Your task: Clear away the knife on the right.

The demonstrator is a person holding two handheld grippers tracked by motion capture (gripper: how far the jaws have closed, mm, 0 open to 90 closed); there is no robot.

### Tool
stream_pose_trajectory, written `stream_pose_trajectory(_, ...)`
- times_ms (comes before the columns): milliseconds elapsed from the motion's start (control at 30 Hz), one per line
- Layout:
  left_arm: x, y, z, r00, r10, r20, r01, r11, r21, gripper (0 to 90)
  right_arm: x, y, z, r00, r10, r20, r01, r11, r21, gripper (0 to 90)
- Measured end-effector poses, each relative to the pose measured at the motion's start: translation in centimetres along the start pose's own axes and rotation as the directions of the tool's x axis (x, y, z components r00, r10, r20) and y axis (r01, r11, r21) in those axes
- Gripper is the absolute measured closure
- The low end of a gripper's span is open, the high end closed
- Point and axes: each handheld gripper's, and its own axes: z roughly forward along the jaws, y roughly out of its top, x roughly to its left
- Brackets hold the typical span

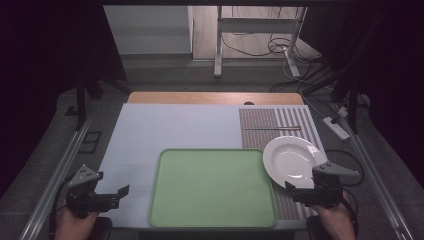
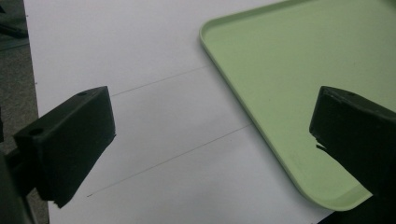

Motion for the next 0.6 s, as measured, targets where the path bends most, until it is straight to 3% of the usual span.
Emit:
stream_pose_trajectory(133,0.26,-0.03,0.03,0.9994,-0.013,0.031,0.013,0.9999,-0.001,0.9,0.01,0.02,0.1,1.0,-0.002,-0.01,0.002,1.0,0.007,0.0)
stream_pose_trajectory(600,0.11,0.09,0.24,0.9997,0.002,0.026,-0.003,0.9997,0.023,1.0,0.16,0.11,0.38,0.9997,-0.022,-0.014,0.022,0.999,0.035,0.0)
